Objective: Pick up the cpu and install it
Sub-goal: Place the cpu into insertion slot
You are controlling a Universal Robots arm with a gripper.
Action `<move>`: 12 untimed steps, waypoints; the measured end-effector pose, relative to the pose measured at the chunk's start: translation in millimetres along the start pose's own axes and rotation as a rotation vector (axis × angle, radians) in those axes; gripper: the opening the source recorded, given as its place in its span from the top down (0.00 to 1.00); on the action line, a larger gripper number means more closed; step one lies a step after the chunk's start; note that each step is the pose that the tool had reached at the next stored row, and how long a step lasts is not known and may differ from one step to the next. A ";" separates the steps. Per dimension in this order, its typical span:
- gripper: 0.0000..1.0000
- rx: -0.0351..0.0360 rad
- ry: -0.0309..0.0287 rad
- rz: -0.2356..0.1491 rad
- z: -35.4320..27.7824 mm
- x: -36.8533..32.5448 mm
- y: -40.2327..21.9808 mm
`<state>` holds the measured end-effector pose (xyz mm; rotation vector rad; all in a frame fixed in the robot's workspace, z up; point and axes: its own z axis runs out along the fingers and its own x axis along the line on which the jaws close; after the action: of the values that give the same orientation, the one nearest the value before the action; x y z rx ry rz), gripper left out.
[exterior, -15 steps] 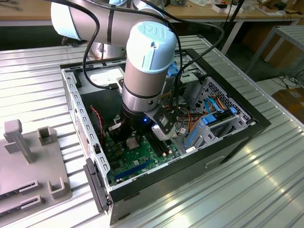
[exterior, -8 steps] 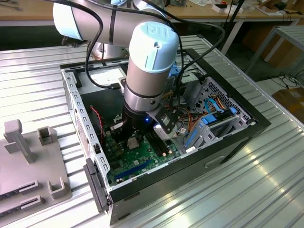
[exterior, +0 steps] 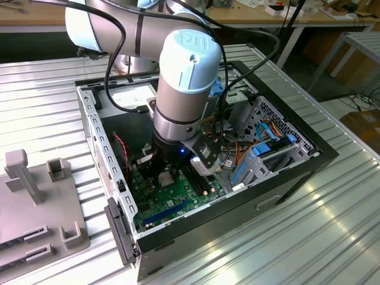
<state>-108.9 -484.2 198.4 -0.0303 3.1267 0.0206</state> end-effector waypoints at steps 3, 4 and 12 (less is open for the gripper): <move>0.47 -0.0001 0.0000 -0.001 0.0 0.1 0.0; 0.47 0.0000 0.0001 -0.001 0.0 0.1 0.0; 0.47 -0.0009 0.0001 -0.001 -1.7 -1.5 0.0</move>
<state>-107.5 -484.2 200.1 -0.0318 3.1268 0.0220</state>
